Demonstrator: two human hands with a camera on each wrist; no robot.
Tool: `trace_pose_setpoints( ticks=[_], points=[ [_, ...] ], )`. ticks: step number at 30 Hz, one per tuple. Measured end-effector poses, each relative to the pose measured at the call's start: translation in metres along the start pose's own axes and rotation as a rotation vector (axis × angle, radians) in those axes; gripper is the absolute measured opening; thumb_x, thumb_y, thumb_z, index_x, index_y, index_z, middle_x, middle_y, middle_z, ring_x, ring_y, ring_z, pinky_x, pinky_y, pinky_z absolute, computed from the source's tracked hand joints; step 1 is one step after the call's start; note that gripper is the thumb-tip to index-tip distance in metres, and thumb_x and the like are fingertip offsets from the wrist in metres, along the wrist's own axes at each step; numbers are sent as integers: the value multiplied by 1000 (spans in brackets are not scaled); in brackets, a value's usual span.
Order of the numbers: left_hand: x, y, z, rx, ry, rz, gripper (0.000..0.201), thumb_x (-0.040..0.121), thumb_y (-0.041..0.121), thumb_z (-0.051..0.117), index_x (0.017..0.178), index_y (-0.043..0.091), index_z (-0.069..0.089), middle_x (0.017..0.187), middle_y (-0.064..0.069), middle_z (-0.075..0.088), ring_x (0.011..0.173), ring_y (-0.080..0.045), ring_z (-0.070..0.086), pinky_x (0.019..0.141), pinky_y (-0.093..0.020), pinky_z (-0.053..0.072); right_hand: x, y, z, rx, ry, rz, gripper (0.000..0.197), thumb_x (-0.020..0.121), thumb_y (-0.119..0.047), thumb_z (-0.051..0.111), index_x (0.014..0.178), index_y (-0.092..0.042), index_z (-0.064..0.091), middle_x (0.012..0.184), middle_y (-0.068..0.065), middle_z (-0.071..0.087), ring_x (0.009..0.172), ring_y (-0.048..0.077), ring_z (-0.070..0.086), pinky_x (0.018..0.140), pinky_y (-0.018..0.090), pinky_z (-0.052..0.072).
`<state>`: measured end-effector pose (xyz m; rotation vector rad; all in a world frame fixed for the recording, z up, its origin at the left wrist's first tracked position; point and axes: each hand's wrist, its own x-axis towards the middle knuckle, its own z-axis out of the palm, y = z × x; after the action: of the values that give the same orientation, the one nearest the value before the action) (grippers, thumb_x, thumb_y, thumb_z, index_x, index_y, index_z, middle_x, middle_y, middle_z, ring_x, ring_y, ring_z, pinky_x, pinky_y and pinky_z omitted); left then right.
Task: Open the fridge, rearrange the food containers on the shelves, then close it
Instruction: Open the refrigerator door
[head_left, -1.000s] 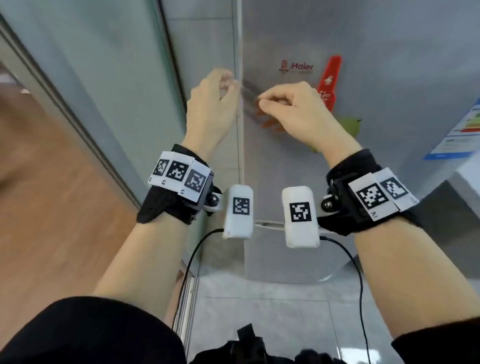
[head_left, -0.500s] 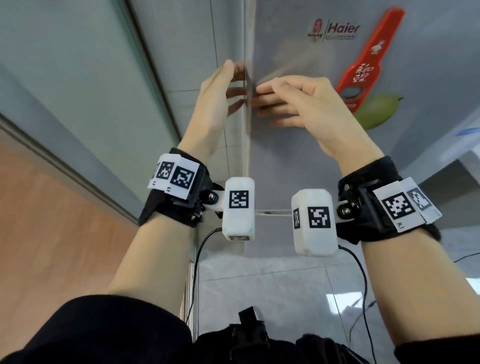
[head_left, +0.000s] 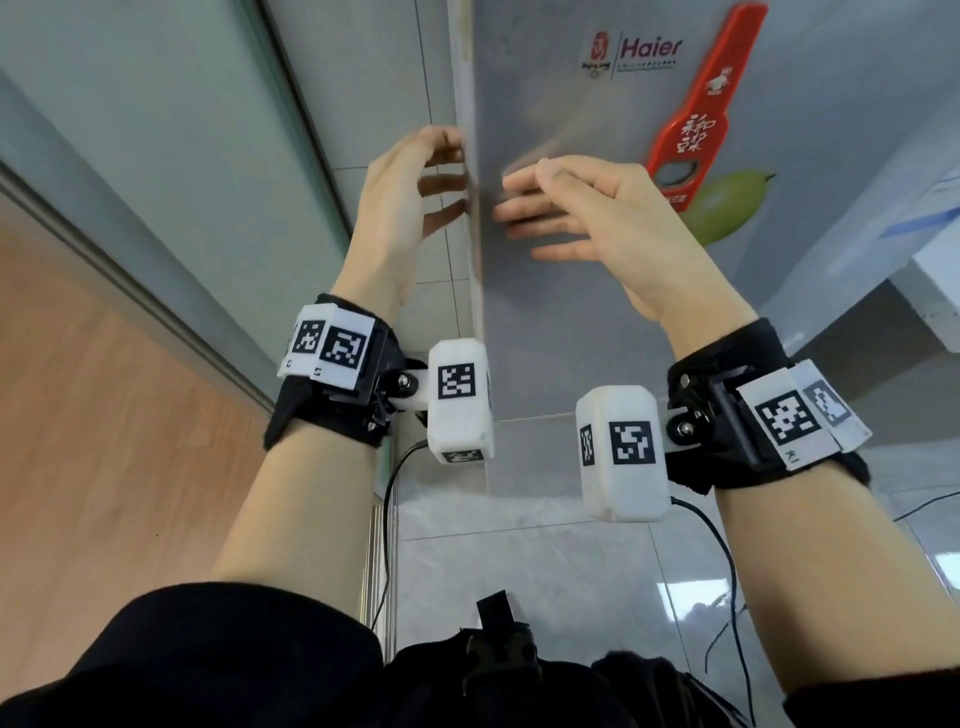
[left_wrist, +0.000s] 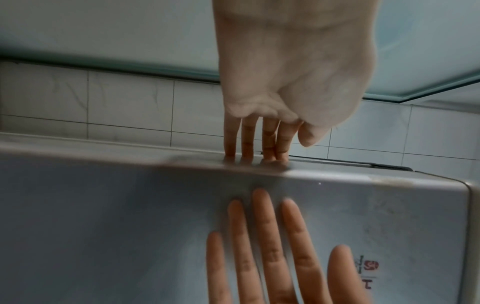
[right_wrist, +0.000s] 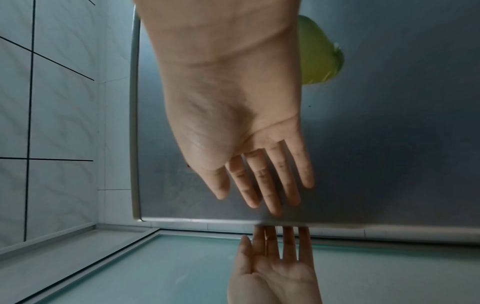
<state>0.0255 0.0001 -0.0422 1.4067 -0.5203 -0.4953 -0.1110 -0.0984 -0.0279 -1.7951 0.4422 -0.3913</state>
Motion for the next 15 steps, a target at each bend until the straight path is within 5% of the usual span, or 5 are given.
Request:
trace_pose_setpoints(
  ticks=[7,10,13,15],
  points=[
    [-88,9,22,79,61,90,25,97,15,46,73,18,51,68,7,56,55,-2,57,58,-18,53,-79,4,-7,-2,0,-57,22,98,-23,47,107,-16,66,98,0,73,98,17,69,92,38,54],
    [-132,7,33,89,73,123,23,95,11,49,74,19,52,57,13,62,53,-1,58,59,-19,53,-121,8,-10,-6,62,-111,15,95,-22,51,101,-20,65,95,2,72,93,17,69,85,35,57],
    [-175,5,44,143,48,142,17,94,12,52,79,20,56,68,9,60,63,-6,60,66,-23,54,-165,13,-10,-32,222,-210,7,87,-23,58,92,-24,62,92,4,72,90,22,69,80,39,57],
    [-202,4,53,160,10,153,16,93,11,53,81,20,58,74,3,59,70,-12,61,68,-24,55,-195,16,-10,-50,347,-272,8,84,-24,63,91,-20,62,87,-6,68,82,13,67,77,36,58]
  ],
)
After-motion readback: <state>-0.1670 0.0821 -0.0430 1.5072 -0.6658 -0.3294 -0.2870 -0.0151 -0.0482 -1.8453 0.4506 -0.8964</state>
